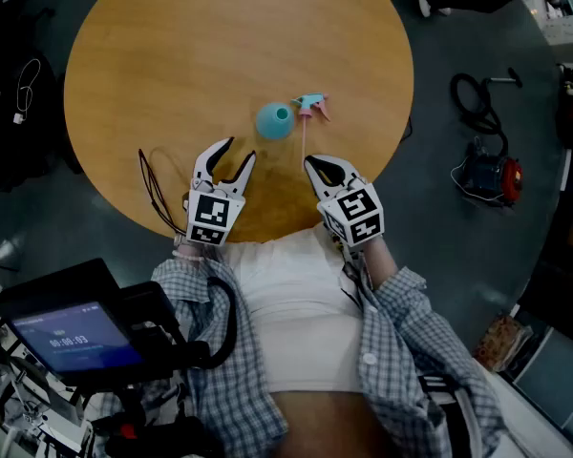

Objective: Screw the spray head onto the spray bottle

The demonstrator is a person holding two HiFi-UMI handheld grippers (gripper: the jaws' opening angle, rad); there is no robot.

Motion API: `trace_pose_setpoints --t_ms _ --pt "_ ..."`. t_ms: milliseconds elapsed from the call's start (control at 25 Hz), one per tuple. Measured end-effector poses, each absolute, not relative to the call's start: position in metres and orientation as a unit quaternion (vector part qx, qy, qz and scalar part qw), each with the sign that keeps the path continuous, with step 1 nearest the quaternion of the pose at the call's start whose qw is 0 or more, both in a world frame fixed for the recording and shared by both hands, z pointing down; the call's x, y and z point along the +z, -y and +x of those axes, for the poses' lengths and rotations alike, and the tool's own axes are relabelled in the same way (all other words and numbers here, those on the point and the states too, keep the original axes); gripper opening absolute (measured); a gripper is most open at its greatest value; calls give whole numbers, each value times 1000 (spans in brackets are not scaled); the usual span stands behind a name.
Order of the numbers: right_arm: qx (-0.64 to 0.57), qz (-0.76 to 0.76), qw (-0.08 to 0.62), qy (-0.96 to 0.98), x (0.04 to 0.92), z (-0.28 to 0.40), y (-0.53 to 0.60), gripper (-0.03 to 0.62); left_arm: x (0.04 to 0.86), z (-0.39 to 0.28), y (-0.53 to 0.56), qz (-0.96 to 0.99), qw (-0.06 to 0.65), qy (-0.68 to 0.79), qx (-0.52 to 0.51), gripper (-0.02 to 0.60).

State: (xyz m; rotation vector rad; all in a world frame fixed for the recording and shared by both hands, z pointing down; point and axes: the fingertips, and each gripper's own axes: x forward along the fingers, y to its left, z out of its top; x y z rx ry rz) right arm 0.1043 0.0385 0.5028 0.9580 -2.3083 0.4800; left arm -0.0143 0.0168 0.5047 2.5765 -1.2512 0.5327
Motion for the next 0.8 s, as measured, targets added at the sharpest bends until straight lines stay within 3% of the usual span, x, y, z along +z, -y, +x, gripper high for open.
trace_pose_setpoints --t_ms 160,280,800 --pt "184 358 294 867 498 105 -40 -8 510 -3 -6 881 95 421 196 320" --pt "192 359 299 863 508 115 -21 -8 528 19 19 887 94 401 208 382" --pt "204 371 311 851 505 128 -27 -8 535 54 37 902 91 362 215 405"
